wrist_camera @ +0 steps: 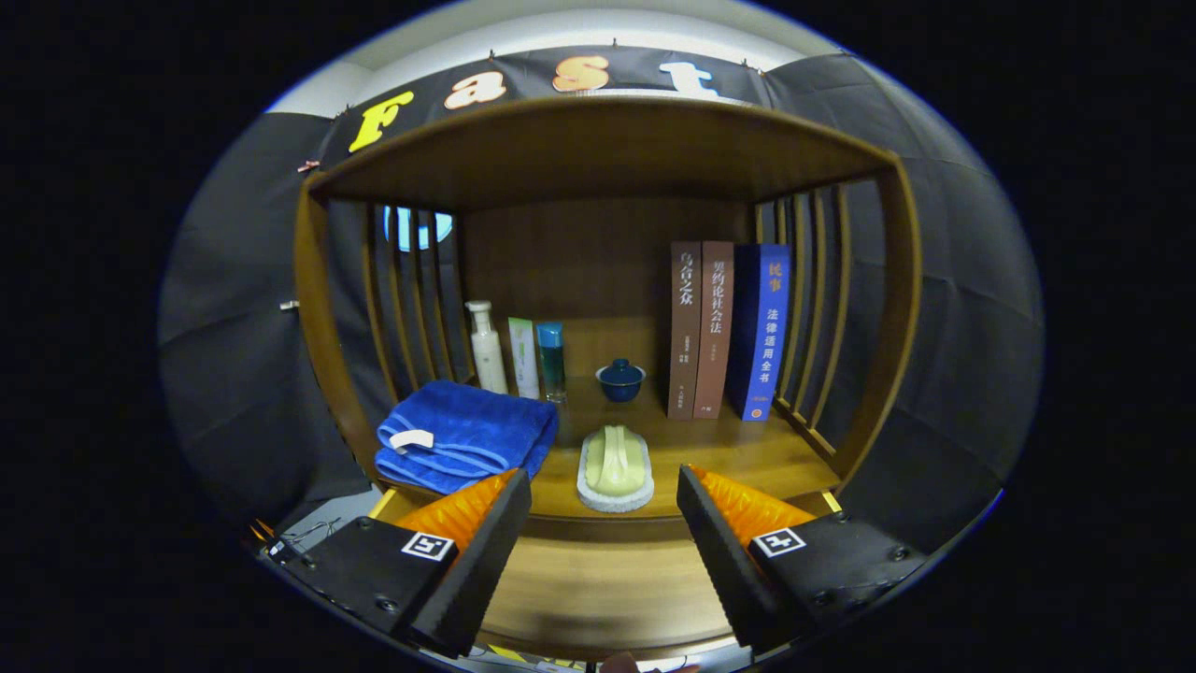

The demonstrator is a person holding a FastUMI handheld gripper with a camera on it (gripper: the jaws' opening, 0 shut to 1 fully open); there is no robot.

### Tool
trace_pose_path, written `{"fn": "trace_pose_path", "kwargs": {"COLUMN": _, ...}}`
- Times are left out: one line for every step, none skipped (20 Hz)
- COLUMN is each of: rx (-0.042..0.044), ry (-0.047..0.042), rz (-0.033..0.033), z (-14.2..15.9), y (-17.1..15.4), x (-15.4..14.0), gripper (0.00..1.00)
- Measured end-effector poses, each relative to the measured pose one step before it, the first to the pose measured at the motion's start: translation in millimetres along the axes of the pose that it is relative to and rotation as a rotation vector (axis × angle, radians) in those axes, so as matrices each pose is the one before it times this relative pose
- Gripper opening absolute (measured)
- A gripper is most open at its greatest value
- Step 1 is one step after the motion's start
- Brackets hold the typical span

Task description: Pull open the drawer, take out the items inside it, and place them on the countertop above the cabinet.

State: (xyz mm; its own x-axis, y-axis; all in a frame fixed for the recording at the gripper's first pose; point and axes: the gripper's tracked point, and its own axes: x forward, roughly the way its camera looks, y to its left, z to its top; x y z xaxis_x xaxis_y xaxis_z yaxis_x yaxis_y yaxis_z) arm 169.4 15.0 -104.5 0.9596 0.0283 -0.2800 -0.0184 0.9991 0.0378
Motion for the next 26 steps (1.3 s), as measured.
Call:
{"fn": "trace_pose_path", "kwargs": {"rx": -0.00256, "ry": -0.02427, "rz": -0.00493, "z": -3.64, "y": 0.18, "x": -15.09, "gripper": 1.00}}
{"fn": "trace_pose_path", "kwargs": {"rx": 0.00392, "ry": -0.02005, "rz": -0.00711, "z": -4.31, "y": -0.68, "x": -14.92, "gripper": 1.00}}
{"fn": "trace_pose_path", "kwargs": {"rx": 0.01055, "ry": -0.01706, "rz": -0.00937, "z": -5.25, "y": -0.97, "x": -12.73, "gripper": 1.00}}
{"fn": "trace_pose_path", "kwargs": {"rx": 0.00940, "ry": -0.01690, "rz": -0.00278, "z": -5.13, "y": 0.84, "x": -12.22, "gripper": 1.00}}
{"fn": "trace_pose_path", "kwargs": {"rx": 0.00099, "ry": -0.01805, "rz": -0.00114, "z": -4.39, "y": 1.21, "x": -11.22, "gripper": 1.00}}
{"fn": "trace_pose_path", "kwargs": {"rx": -0.00393, "ry": -0.01745, "rz": 0.00207, "z": -5.62, "y": 1.13, "x": -12.00, "gripper": 1.00}}
{"fn": "trace_pose_path", "kwargs": {"rx": -0.00599, "ry": -0.01305, "rz": -0.00455, "z": -7.05, "y": -0.35, "x": -10.48, "gripper": 1.00}}
{"fn": "trace_pose_path", "kwargs": {"rx": -0.00183, "ry": -0.01574, "rz": -0.00398, "z": -7.01, "y": -0.90, "x": -10.51, "gripper": 1.00}}
{"fn": "trace_pose_path", "kwargs": {"rx": -0.00270, "ry": -0.01051, "rz": -0.00320, "z": -8.14, "y": 0.23, "x": -9.55, "gripper": 1.00}}
{"fn": "trace_pose_path", "kwargs": {"rx": -0.00427, "ry": -0.00809, "rz": -0.00149, "z": -10.37, "y": 0.26, "x": -8.48, "gripper": 1.00}}
{"fn": "trace_pose_path", "kwargs": {"rx": -0.00399, "ry": -0.00347, "rz": 0.00128, "z": -10.43, "y": -0.04, "x": -4.63, "gripper": 0.99}}
{"fn": "trace_pose_path", "kwargs": {"rx": -0.00259, "ry": -0.00205, "rz": -0.00064, "z": -11.15, "y": -0.09, "x": -5.19, "gripper": 0.99}}
{"fn": "trace_pose_path", "kwargs": {"rx": -0.00145, "ry": -0.00405, "rz": -0.00492, "z": -10.12, "y": -1.71, "x": -4.96, "gripper": 1.00}}
{"fn": "trace_pose_path", "kwargs": {"rx": 0.00534, "ry": -0.00144, "rz": -0.00501, "z": -10.85, "y": -2.18, "x": -4.18, "gripper": 1.00}}
{"fn": "trace_pose_path", "kwargs": {"rx": 0.00448, "ry": 0.00011, "rz": -0.00217, "z": -11.81, "y": -1.26, "x": -0.54, "gripper": 0.99}}
{"fn": "trace_pose_path", "kwargs": {"rx": 0.00089, "ry": 0.00723, "rz": -0.00043, "z": -12.99, "y": -0.58, "x": -0.24, "gripper": 0.99}}
{"fn": "trace_pose_path", "kwargs": {"rx": -0.00143, "ry": 0.00886, "rz": 0.00268, "z": -12.28, "y": 0.93, "x": -0.82, "gripper": 0.99}}
{"fn": "trace_pose_path", "kwargs": {"rx": -0.00184, "ry": 0.00764, "rz": 0.00149, "z": -8.77, "y": -1.24, "x": 1.79, "gripper": 0.99}}
{"fn": "trace_pose_path", "kwargs": {"rx": -0.00200, "ry": 0.00402, "rz": 0.00294, "z": -9.52, "y": 0.61, "x": 3.49, "gripper": 0.99}}
{"fn": "trace_pose_path", "kwargs": {"rx": -0.00682, "ry": 0.00108, "rz": 0.00136, "z": -9.56, "y": 3.39, "x": 1.17, "gripper": 0.99}}
{"fn": "trace_pose_path", "kwargs": {"rx": -0.00631, "ry": 0.00066, "rz": 0.00411, "z": -8.49, "y": 1.87, "x": 2.54, "gripper": 1.00}}
{"fn": "trace_pose_path", "kwargs": {"rx": -0.00525, "ry": 0.00056, "rz": 0.00395, "z": -7.27, "y": 1.10, "x": 1.25, "gripper": 1.00}}
{"fn": "trace_pose_path", "kwargs": {"rx": -0.00259, "ry": -0.00248, "rz": 0.00470, "z": -5.79, "y": 1.92, "x": 2.10, "gripper": 1.00}}
{"fn": "trace_pose_path", "kwargs": {"rx": -0.00068, "ry": -0.00568, "rz": 0.00163, "z": -4.18, "y": 0.97, "x": 0.62, "gripper": 0.99}}
{"fn": "trace_pose_path", "kwargs": {"rx": 0.00233, "ry": -0.01046, "rz": 0.00104, "z": -3.14, "y": -0.12, "x": 1.79, "gripper": 1.00}}
{"fn": "trace_pose_path", "kwargs": {"rx": 0.00097, "ry": -0.01152, "rz": -0.00043, "z": -2.52, "y": -0.16, "x": 3.55, "gripper": 1.00}}
